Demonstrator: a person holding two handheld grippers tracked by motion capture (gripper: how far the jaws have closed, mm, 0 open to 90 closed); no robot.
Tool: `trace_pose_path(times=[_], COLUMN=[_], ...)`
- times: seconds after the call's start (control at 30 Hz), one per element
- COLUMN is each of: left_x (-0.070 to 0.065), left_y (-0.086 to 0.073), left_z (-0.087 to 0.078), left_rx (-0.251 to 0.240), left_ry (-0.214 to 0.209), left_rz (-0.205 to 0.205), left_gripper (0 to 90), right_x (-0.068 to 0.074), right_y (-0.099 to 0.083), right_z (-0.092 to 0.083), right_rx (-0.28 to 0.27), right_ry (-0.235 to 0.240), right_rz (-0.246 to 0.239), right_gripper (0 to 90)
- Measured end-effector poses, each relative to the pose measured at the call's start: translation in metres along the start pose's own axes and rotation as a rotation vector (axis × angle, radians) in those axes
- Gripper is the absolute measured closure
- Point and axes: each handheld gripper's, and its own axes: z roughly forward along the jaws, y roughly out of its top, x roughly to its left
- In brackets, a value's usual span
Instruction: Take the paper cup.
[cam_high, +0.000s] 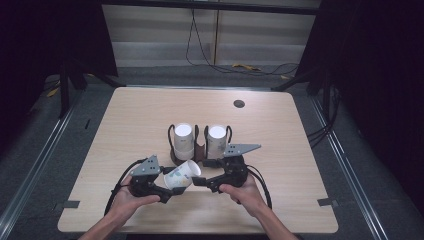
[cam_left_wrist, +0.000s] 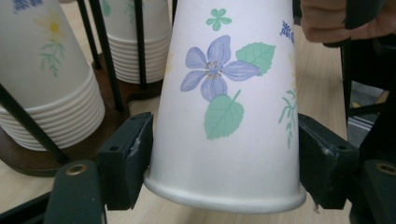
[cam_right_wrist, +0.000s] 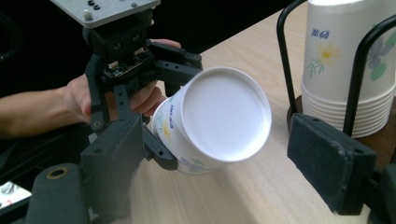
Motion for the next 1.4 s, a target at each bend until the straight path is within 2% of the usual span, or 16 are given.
trace_pose_path(times=[0.03,0.1,0.17,0.27,0.33,0.5,0.57,0.73,0.77,0.8,0.83,0.9,0.97,1.13,1.17,1.4], left_x=[-0.001,-0.002,-0.003,-0.003,-0.001,0.000,-0.001,-0.004,-0.006,-0.006,-0.007,-0.008,-0.009,-0.010,-0.010,-0.011], left_y=[-0.001,-0.001,-0.001,-0.001,0.002,0.009,0.008,0.006,0.006,0.006,0.006,0.005,0.005,0.006,0.007,0.011], left_z=[0.002,0.002,0.003,0.004,0.005,0.003,0.005,0.009,0.009,0.009,0.009,0.009,0.010,0.012,0.012,0.014], left_rx=[0.022,0.024,0.050,0.061,0.088,0.111,0.133,0.157,0.156,0.156,0.155,0.152,0.165,0.183,0.209,0.237], left_ry=[-0.005,-0.008,-0.004,-0.011,-0.004,0.005,0.001,-0.005,-0.006,-0.006,-0.016,-0.016,-0.017,-0.017,-0.019,-0.005], left_rz=[0.001,-0.004,-0.006,-0.017,-0.008,0.007,0.019,0.041,0.054,0.054,0.053,0.054,0.073,0.088,0.104,0.138], left_gripper=[26.4,26.3,26.4,26.7,26.8,26.8,26.8,26.8,26.8,26.8,26.8,26.8,26.8,27.1,27.2,27.5], right_x=[0.000,0.001,0.000,0.000,-0.001,-0.004,-0.005,-0.005,-0.004,-0.004,-0.003,-0.003,-0.003,-0.002,-0.002,-0.002], right_y=[-0.001,-0.004,-0.005,-0.005,-0.006,-0.006,-0.005,-0.005,-0.005,-0.005,-0.006,-0.006,-0.006,-0.004,-0.003,-0.002], right_z=[-0.001,-0.003,-0.004,-0.003,-0.002,0.001,0.002,0.003,0.003,0.003,0.002,0.002,0.004,0.006,0.008,0.015], right_rx=[0.004,-0.007,-0.009,-0.001,0.020,0.073,0.099,0.126,0.167,0.167,0.196,0.201,0.232,0.249,0.265,0.324], right_ry=[0.006,0.004,0.004,0.002,0.004,-0.006,-0.008,-0.005,-0.043,-0.043,-0.039,-0.040,-0.029,-0.020,-0.027,-0.006], right_rz=[-0.022,-0.032,-0.033,-0.036,-0.044,-0.060,-0.072,-0.083,-0.117,-0.117,-0.119,-0.121,-0.131,-0.143,-0.151,-0.176], right_gripper=[19.5,19.6,19.5,19.9,19.9,19.9,19.9,19.8,19.9,19.9,20.0,19.9,19.9,19.9,20.0,19.9])
